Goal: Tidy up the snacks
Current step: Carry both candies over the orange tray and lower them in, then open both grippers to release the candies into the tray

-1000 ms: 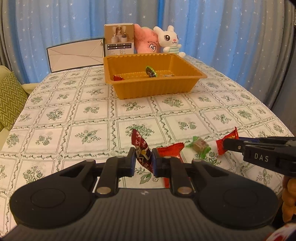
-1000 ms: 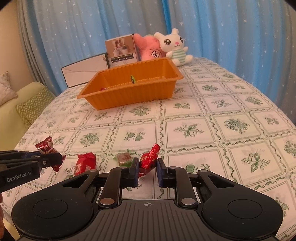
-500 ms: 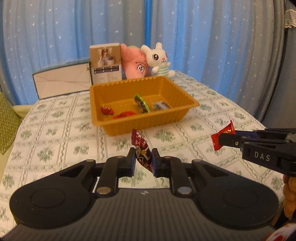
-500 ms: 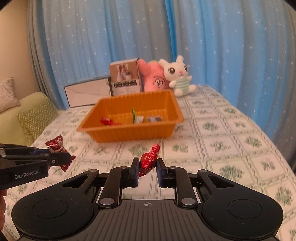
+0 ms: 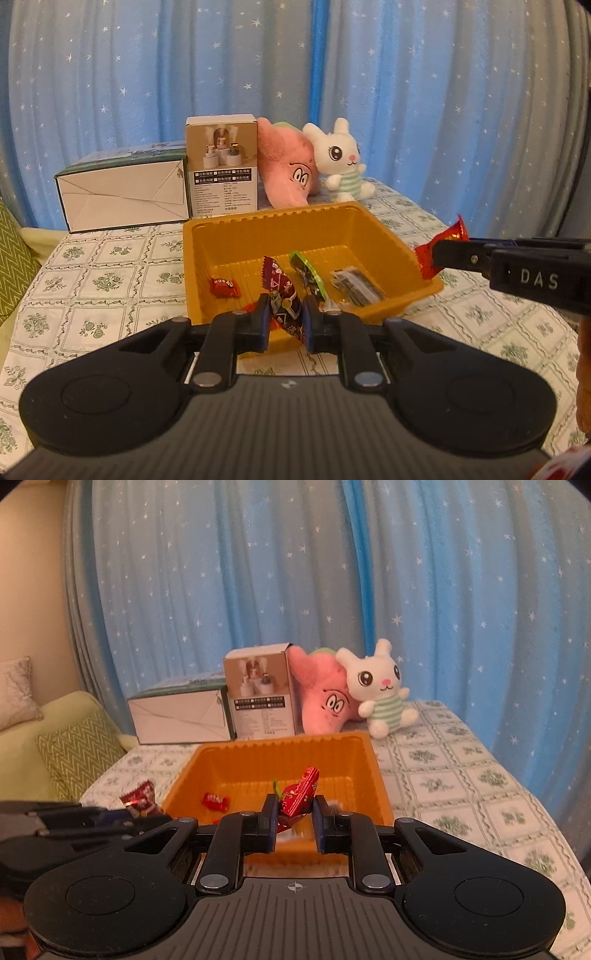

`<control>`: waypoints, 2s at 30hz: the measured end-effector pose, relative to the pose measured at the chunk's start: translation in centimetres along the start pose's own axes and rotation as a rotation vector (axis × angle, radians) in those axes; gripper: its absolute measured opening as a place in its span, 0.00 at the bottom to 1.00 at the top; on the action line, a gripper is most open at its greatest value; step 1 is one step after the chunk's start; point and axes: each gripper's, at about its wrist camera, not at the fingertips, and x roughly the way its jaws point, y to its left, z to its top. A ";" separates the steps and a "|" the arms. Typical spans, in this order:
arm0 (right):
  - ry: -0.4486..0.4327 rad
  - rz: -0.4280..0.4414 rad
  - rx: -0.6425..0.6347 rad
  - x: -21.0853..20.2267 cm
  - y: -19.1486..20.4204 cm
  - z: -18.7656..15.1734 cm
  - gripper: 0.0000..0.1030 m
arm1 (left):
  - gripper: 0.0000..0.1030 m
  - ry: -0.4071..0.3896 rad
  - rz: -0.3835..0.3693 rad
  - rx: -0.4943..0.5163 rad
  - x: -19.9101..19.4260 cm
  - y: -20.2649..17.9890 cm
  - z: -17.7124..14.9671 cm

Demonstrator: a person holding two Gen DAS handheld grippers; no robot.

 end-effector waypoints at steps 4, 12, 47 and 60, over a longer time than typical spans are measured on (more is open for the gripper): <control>0.021 -0.004 0.002 3.0 -0.2 0.9 0.19 | 0.15 0.001 0.010 -0.013 2.1 0.8 0.5; 0.071 -0.025 0.019 8.2 -1.3 1.3 0.19 | 0.15 0.037 0.021 -0.032 5.6 2.6 1.1; 0.066 0.032 0.240 9.5 -4.1 1.7 0.39 | 0.34 0.060 0.044 0.032 6.9 2.6 1.1; 0.011 -0.046 0.205 7.1 -4.9 1.4 0.39 | 0.34 0.037 0.028 0.019 4.8 2.0 0.9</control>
